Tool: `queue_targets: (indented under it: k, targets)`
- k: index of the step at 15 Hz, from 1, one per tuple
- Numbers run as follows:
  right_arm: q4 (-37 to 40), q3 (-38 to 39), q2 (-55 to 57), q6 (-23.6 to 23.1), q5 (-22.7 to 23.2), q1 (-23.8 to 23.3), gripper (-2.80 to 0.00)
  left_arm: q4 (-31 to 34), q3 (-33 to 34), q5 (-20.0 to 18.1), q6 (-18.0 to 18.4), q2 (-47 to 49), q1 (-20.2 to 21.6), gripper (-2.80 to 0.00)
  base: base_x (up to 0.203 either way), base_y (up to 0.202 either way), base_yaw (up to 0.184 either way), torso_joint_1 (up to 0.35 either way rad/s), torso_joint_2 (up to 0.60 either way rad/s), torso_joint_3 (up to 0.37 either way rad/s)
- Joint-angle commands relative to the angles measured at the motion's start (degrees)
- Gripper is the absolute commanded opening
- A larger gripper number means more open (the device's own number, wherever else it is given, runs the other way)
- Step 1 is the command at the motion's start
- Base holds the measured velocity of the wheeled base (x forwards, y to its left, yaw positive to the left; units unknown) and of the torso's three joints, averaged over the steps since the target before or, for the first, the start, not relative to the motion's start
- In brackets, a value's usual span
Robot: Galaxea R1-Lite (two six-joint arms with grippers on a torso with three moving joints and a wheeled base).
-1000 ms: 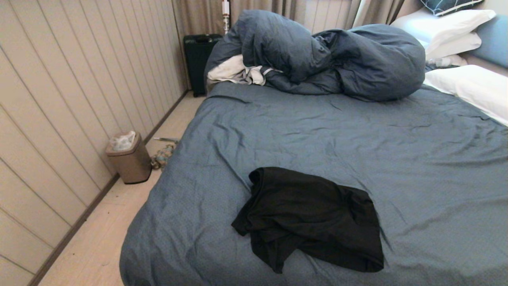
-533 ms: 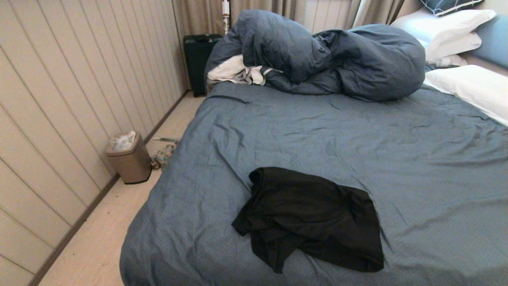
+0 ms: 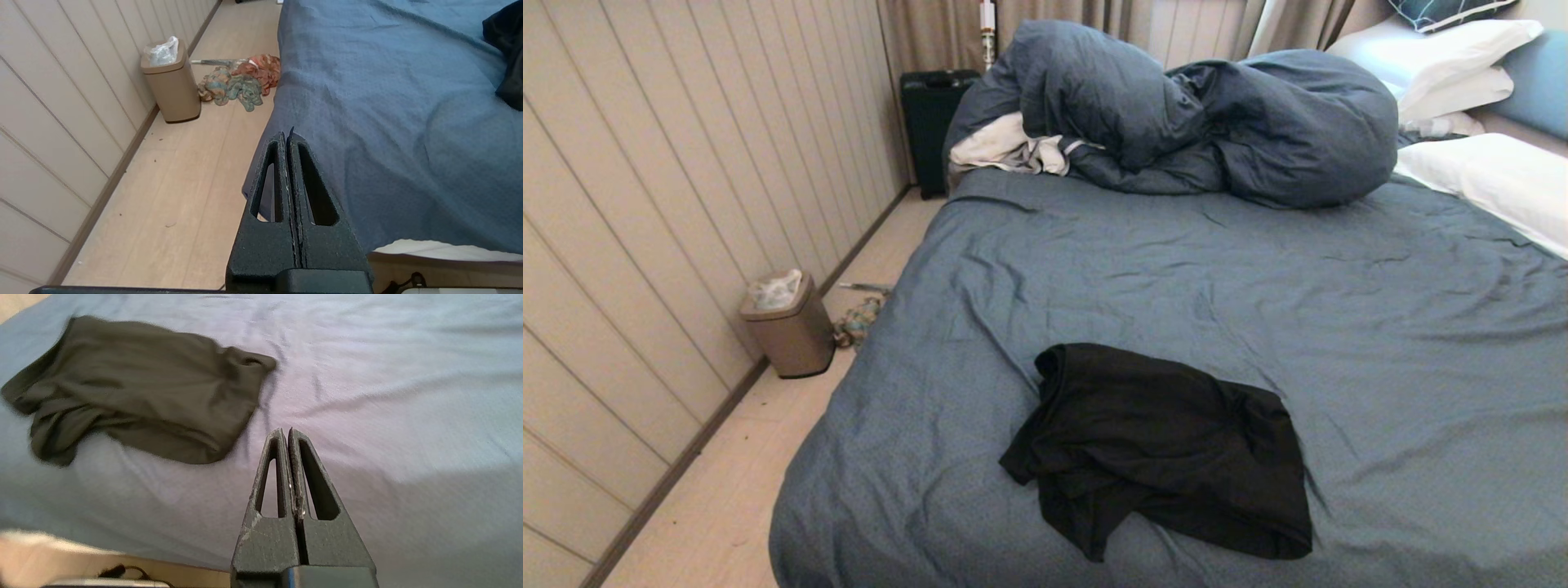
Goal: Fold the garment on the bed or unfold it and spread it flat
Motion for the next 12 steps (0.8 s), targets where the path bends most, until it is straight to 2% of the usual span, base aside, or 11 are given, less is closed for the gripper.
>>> queue_targets:
  k: [1,4,12]
  targets:
    - [0.7,0.1,0.3,0.6,-1.6,0.0,-2.8,-0.1,0.0,0.0,-0.1,0.2,-0.1,-2.8,0.0,0.0,0.0,0.0,0.0,0.0]
    - [0.7,0.1,0.2,0.6,-1.7,0.0,-2.8,-0.6,0.0,0.6,-4.4,0.2,-0.1,-2.8,0.0,0.0,0.0,0.0,0.0,0.0]
    - [0.7,0.1,0.4,0.7,-1.7,0.0,-2.8,-0.7,0.0,0.6,-5.2,0.2,-0.2,-2.8,0.0,0.0,0.0,0.0,0.0,0.0]
